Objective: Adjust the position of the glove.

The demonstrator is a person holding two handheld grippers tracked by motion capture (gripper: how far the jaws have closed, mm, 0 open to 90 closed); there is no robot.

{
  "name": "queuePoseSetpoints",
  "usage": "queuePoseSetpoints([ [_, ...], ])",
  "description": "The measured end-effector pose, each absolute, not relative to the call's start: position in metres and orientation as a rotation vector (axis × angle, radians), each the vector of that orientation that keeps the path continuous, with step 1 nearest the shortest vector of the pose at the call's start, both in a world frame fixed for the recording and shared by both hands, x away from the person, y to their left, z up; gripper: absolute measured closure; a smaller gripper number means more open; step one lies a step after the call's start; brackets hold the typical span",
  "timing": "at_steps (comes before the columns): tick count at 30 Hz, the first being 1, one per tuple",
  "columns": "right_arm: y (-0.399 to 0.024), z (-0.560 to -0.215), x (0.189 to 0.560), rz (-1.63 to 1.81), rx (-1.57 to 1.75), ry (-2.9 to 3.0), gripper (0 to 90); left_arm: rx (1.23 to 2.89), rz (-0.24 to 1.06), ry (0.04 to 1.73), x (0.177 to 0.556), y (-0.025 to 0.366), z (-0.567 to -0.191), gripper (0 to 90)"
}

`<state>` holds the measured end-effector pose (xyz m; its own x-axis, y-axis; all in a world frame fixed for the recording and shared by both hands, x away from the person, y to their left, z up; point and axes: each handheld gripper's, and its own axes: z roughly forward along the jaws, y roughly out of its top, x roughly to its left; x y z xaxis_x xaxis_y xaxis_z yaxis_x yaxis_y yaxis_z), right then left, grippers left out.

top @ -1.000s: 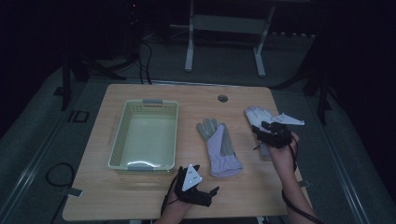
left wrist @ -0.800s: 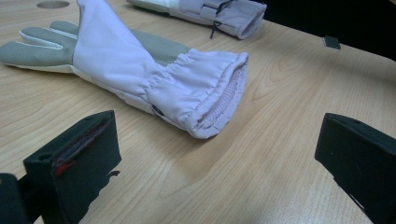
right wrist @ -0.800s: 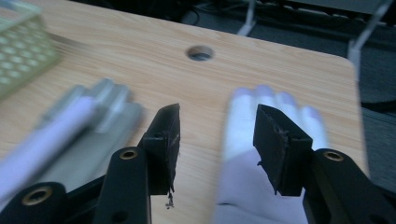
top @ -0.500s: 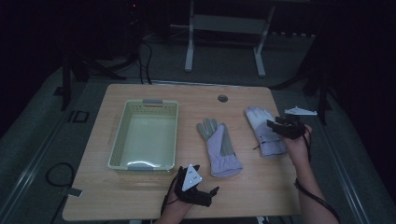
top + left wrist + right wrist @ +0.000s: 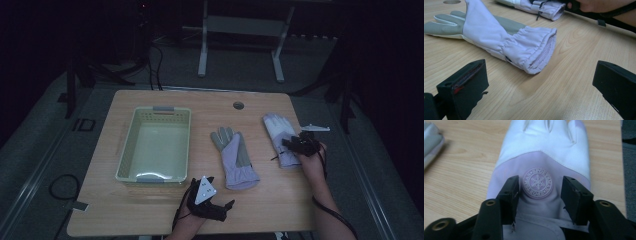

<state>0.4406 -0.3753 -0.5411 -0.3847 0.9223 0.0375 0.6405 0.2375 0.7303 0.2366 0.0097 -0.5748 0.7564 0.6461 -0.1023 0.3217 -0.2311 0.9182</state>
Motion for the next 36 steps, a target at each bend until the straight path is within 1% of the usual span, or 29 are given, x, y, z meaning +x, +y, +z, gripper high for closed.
queuePoseSetpoints([
  [1, -0.375, -0.543, 0.441, 0.956, 1.437, 2.119, 53.0, 1.834, 0.362, 0.749, 0.237, 0.010, -0.575, 0.2],
  [2, -0.375, -0.543, 0.441, 0.956, 1.437, 2.119, 53.0, 1.834, 0.362, 0.748, 0.237, 0.010, -0.575, 0.2],
  [3, -0.375, -0.544, 0.441, 0.964, 1.433, 2.133, 61.7, 1.835, 0.362, 0.747, 0.236, 0.010, -0.575, 0.2],
  [4, -0.375, -0.544, 0.441, 0.964, 1.433, 2.133, 61.7, 1.835, 0.362, 0.747, 0.236, 0.010, -0.575, 0.2],
  [5, -0.372, -0.543, 0.440, 0.936, 1.421, 2.143, 66.8, 1.834, 0.362, 0.748, 0.236, 0.010, -0.575, 0.2],
  [6, -0.372, -0.543, 0.440, 0.936, 1.421, 2.143, 66.8, 1.834, 0.362, 0.748, 0.236, 0.010, -0.575, 0.2],
  [7, -0.371, -0.542, 0.440, 0.938, 1.428, 2.147, 72.2, 1.835, 0.363, 0.748, 0.236, 0.010, -0.575, 0.2],
  [9, -0.371, -0.538, 0.439, 0.937, 1.456, 2.129, 76.8, 1.834, 0.361, 0.750, 0.237, 0.010, -0.575, 0.2],
  [14, -0.373, -0.528, 0.433, 0.930, 1.464, 2.115, 79.6, 1.833, 0.361, 0.751, 0.237, 0.010, -0.575, 0.2],
  [15, -0.374, -0.520, 0.428, 0.929, 1.463, 2.102, 80.1, 1.833, 0.361, 0.751, 0.237, 0.010, -0.575, 0.2],
  [17, -0.374, -0.520, 0.428, 0.929, 1.463, 2.102, 80.1, 1.834, 0.361, 0.750, 0.237, 0.010, -0.575, 0.2],
  [18, -0.377, -0.507, 0.418, 0.947, 1.459, 2.078, 80.7, 1.834, 0.362, 0.751, 0.237, 0.010, -0.575, 0.2],
  [19, -0.377, -0.501, 0.414, 0.949, 1.453, 2.069, 80.7, 1.834, 0.363, 0.751, 0.237, 0.010, -0.575, 0.2],
  [20, -0.377, -0.501, 0.414, 0.949, 1.453, 2.069, 80.7, 1.834, 0.363, 0.751, 0.237, 0.010, -0.575, 0.2],
  [21, -0.378, -0.490, 0.405, 0.967, 1.449, 2.059, 80.9, 1.835, 0.364, 0.751, 0.237, 0.010, -0.575, 0.2],
  [23, -0.378, -0.487, 0.401, 0.973, 1.445, 2.055, 80.9, 1.835, 0.364, 0.751, 0.237, 0.010, -0.575, 0.2],
  [24, -0.378, -0.477, 0.388, 0.984, 1.444, 2.037, 81.0, 1.835, 0.365, 0.752, 0.237, 0.010, -0.575, 0.2],
  [26, -0.378, -0.470, 0.376, 0.999, 1.456, 2.021, 80.9, 1.835, 0.366, 0.751, 0.236, 0.010, -0.575, 0.2],
  [27, -0.378, -0.470, 0.376, 0.999, 1.456, 2.021, 80.9, 1.835, 0.366, 0.751, 0.236, 0.010, -0.575, 0.2],
  [28, -0.377, -0.466, 0.364, 1.002, 1.462, 2.013, 80.9, 1.836, 0.367, 0.750, 0.236, 0.009, -0.575, 0.2],
  [31, -0.375, -0.465, 0.354, 1.008, 1.472, 2.021, 80.9, 1.835, 0.367, 0.750, 0.236, 0.009, -0.575, 0.2],
  [32, -0.372, -0.467, 0.344, 1.011, 1.492, 2.020, 80.9, 1.836, 0.367, 0.749, 0.236, 0.009, -0.575, 0.2],
  [35, -0.368, -0.471, 0.335, 0.994, 1.497, 2.032, 80.8, 1.837, 0.367, 0.749, 0.236, 0.009, -0.575, 0.2],
  [36, -0.364, -0.477, 0.329, 0.962, 1.500, 2.049, 80.8, 1.838, 0.368, 0.749, 0.236, 0.009, -0.575, 0.2],
])
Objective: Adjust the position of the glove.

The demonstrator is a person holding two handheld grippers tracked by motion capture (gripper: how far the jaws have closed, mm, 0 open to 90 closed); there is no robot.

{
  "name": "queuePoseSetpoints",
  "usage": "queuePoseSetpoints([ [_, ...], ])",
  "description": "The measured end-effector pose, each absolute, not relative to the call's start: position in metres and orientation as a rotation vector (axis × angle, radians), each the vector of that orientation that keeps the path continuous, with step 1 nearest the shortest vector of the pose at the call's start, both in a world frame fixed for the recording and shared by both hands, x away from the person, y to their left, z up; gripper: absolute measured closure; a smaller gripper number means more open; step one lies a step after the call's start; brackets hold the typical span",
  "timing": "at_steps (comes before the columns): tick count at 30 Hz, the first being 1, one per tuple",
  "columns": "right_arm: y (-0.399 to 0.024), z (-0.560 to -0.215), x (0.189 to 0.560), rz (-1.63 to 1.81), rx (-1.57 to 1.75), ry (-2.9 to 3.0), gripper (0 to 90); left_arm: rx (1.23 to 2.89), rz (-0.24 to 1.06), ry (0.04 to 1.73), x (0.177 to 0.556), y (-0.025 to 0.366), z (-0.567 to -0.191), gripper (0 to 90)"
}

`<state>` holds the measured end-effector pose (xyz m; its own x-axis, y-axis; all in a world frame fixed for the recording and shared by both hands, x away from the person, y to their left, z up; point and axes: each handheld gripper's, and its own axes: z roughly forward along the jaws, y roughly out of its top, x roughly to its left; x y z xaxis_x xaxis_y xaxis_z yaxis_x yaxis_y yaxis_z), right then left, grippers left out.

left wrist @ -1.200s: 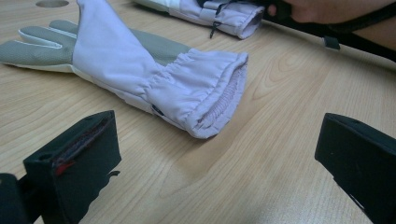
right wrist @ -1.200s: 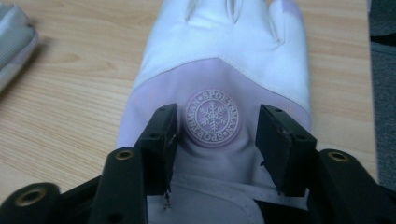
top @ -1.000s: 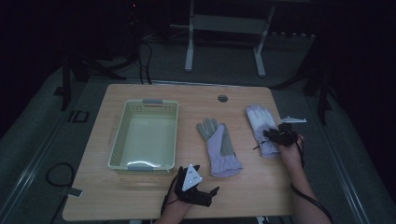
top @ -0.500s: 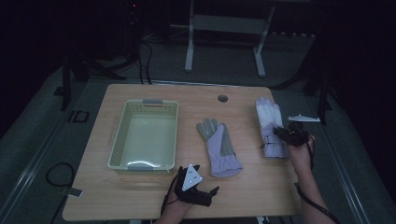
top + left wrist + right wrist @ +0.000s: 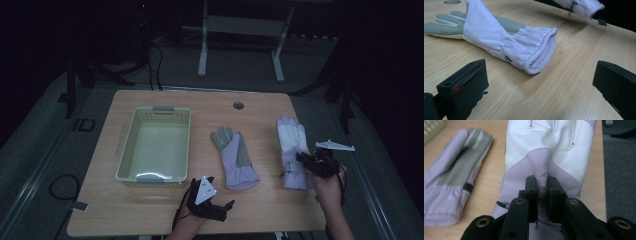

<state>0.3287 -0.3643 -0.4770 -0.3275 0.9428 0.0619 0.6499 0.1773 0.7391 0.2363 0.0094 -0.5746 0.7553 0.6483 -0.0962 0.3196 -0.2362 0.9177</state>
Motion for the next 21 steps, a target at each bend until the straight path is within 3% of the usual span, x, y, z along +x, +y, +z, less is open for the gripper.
queuePoseSetpoints([
  [12, -0.364, -0.522, 0.338, 0.913, 1.605, 2.035, 79.2, 1.839, 0.370, 0.747, 0.236, 0.009, -0.575, 0.2],
  [21, -0.360, -0.530, 0.340, 0.915, 1.571, 2.025, 67.8, 1.838, 0.370, 0.745, 0.236, 0.009, -0.575, 0.2],
])
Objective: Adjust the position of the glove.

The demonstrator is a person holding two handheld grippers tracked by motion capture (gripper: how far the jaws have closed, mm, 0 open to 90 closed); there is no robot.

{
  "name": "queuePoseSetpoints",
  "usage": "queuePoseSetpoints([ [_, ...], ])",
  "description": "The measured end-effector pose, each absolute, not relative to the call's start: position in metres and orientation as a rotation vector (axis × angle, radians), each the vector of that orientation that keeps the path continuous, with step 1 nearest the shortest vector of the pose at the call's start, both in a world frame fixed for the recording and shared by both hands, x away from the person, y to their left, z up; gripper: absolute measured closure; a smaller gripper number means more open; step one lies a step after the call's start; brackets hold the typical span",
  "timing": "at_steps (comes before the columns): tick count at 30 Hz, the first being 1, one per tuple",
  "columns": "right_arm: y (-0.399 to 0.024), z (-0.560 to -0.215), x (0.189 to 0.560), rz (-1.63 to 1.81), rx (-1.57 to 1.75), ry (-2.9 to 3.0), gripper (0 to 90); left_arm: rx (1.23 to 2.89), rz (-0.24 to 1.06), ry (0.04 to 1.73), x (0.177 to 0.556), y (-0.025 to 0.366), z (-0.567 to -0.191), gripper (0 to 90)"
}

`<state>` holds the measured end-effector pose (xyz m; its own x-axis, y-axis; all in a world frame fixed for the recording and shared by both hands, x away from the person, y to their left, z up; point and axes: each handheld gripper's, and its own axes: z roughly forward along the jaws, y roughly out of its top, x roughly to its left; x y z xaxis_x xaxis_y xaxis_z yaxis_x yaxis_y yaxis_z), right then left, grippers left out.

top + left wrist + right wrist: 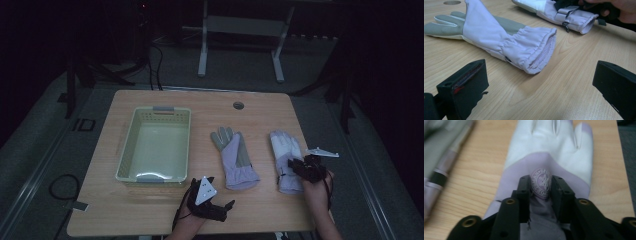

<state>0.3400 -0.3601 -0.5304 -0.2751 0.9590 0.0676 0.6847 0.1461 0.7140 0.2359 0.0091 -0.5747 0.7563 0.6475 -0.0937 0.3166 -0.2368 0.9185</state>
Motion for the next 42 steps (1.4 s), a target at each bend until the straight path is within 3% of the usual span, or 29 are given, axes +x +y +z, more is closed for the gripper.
queuePoseSetpoints([
  [3, -0.368, -0.521, 0.341, 0.959, 1.512, 2.057, 50.9, 1.839, 0.370, 0.746, 0.236, 0.009, -0.575, 0.2],
  [12, -0.374, -0.536, 0.354, 0.878, 1.437, 2.180, 49.6, 1.841, 0.371, 0.746, 0.236, 0.009, -0.575, 0.2],
  [22, -0.372, -0.536, 0.353, 0.892, 1.446, 2.213, 76.2, 1.842, 0.373, 0.745, 0.236, 0.009, -0.575, 0.2],
  [32, -0.372, -0.508, 0.344, 0.944, 1.478, 2.159, 79.6, 1.843, 0.373, 0.746, 0.236, 0.009, -0.575, 0.2],
  [42, -0.350, -0.458, 0.334, 1.047, 1.415, 2.149, 79.7, 1.842, 0.374, 0.747, 0.236, 0.009, -0.575, 0.2],
])
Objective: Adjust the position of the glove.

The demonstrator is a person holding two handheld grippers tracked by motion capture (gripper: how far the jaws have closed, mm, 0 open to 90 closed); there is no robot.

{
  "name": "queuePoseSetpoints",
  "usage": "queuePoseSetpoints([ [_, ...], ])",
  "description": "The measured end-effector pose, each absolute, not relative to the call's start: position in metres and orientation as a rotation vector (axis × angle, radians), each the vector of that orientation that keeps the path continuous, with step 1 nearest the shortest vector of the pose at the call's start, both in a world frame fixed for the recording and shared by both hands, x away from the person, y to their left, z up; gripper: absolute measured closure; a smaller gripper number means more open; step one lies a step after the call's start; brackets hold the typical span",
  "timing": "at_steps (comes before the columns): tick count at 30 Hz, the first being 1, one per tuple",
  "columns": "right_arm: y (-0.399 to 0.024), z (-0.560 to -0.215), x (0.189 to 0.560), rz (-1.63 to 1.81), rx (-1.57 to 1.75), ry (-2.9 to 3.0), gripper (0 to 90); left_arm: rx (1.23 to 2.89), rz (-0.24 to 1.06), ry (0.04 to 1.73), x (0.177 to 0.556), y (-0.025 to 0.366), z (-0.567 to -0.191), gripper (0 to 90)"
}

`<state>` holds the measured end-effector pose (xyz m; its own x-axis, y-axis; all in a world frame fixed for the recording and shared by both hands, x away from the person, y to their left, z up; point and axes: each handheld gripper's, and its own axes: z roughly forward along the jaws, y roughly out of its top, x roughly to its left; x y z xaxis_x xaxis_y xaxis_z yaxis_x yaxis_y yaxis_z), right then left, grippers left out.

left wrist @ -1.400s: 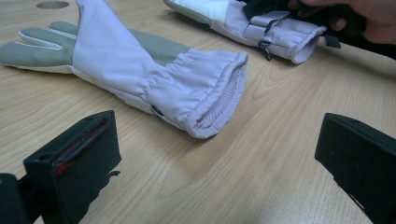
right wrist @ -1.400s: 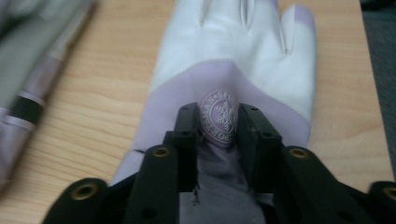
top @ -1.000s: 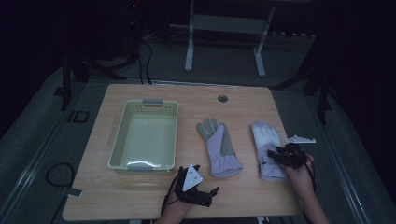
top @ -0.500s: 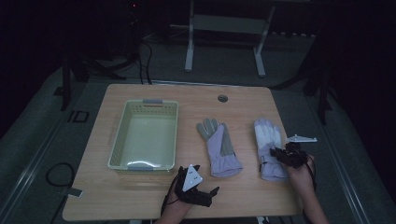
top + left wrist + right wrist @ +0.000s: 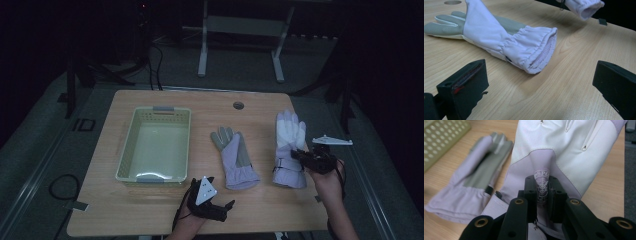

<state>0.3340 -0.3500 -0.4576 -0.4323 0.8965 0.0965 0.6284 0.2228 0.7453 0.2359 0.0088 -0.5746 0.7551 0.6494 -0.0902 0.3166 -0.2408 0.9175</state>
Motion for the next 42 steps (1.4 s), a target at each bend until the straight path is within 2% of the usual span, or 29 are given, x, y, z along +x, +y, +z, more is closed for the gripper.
queuePoseSetpoints([
  [12, -0.303, -0.425, 0.328, 1.088, 1.281, 2.231, 79.7, 1.839, 0.376, 0.747, 0.236, 0.009, -0.575, 0.2],
  [25, -0.241, -0.427, 0.329, 1.101, 1.215, 2.354, 79.6, 1.840, 0.378, 0.746, 0.236, 0.009, -0.575, 0.2],
  [34, -0.200, -0.457, 0.343, 1.014, 1.239, 2.405, 79.5, 1.841, 0.384, 0.741, 0.235, 0.008, -0.575, 0.2],
  [42, -0.194, -0.496, 0.360, 0.880, 1.294, 2.431, 79.3, 1.842, 0.380, 0.739, 0.235, 0.009, -0.575, 0.2],
])
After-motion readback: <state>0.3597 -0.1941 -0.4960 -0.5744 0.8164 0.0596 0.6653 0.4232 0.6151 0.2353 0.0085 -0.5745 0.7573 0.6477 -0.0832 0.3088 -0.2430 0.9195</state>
